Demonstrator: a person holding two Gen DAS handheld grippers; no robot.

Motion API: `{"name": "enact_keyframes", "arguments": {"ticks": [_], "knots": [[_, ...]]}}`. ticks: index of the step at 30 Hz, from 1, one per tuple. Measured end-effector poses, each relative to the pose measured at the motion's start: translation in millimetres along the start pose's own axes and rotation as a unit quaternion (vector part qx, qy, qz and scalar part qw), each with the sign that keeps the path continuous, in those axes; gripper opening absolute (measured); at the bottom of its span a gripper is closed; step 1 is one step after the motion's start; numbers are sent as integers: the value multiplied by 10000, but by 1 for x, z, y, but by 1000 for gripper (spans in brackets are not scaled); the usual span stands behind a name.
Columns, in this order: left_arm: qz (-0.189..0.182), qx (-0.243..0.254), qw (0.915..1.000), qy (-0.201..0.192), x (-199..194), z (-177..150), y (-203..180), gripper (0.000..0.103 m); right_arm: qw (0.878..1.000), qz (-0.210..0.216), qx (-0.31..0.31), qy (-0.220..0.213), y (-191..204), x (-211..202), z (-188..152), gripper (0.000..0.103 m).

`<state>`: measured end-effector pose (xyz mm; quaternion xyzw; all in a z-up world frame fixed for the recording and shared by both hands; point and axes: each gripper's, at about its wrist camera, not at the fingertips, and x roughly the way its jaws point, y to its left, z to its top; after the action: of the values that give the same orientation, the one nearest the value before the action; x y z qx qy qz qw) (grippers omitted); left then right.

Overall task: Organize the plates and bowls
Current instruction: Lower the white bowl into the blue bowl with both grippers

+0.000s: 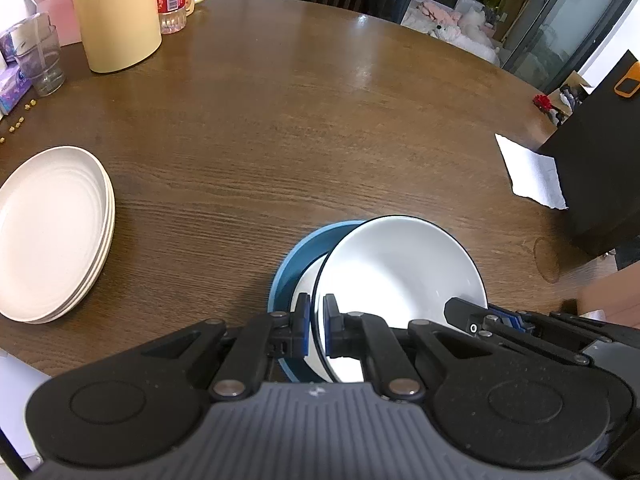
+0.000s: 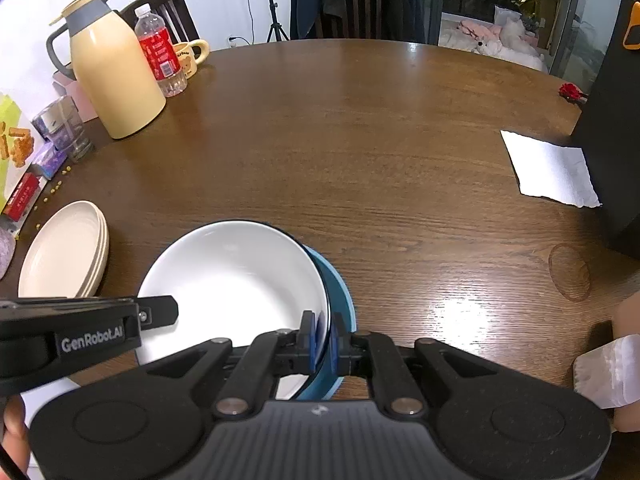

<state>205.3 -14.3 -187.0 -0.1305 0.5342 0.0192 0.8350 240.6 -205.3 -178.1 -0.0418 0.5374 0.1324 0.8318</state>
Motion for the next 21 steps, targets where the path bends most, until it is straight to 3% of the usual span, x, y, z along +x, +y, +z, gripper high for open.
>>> {"name": "enact_keyframes", "arguments": {"ticks": [21], "knots": [[70,95,9998,140,22,1,2,6,9998,-83,0,194,5,24,2,8]]}}
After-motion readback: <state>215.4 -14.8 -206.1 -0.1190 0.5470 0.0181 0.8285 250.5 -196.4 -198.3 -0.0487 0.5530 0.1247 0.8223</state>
